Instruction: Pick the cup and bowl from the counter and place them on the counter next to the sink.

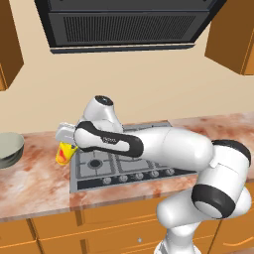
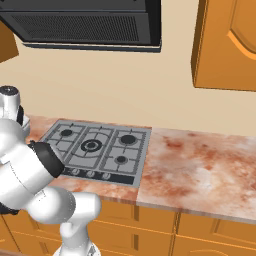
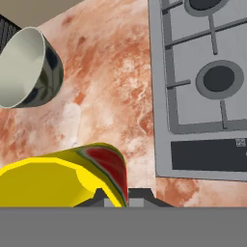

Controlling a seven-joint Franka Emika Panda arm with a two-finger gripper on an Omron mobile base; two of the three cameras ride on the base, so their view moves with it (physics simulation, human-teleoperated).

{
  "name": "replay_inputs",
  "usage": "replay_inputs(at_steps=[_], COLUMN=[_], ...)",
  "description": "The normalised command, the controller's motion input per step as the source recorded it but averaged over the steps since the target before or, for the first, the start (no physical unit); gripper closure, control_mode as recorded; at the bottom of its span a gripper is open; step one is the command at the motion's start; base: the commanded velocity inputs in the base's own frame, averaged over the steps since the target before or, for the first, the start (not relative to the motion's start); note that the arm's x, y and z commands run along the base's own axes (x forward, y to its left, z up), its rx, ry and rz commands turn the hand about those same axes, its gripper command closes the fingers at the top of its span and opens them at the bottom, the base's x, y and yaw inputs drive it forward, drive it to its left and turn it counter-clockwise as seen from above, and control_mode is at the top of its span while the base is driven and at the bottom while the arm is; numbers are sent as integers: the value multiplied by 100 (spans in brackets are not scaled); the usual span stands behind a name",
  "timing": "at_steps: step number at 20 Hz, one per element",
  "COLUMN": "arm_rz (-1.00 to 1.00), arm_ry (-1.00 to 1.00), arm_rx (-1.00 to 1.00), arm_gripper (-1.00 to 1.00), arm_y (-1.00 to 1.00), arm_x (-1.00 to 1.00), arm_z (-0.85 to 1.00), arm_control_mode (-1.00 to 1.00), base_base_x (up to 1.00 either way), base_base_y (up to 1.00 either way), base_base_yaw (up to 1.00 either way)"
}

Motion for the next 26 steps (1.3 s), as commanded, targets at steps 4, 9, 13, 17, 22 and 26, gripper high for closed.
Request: replay_inputs(at_steps=[4,9,13,17,22,26], arm_rz=[0,0,0,0,0,0], arm_ry=[1,2,4,7,5,4], arm_rx=[0,0,-2,-5,-12,-14], arm_gripper=[100,100,100,100,100,100], arm_y=[-68,-77,-75,-69,-63,-60], arm_x=[0,-8,-28,-33,-12,-8], arm_z=[30,11,4,9,12,13], arm_control_mode=[-100,-100,-100,-100,-100,-100], base_base_x=[0,0,0,0,0,0], base_base_y=[0,0,0,0,0,0], base_base_yaw=[0,0,0,0,0,0])
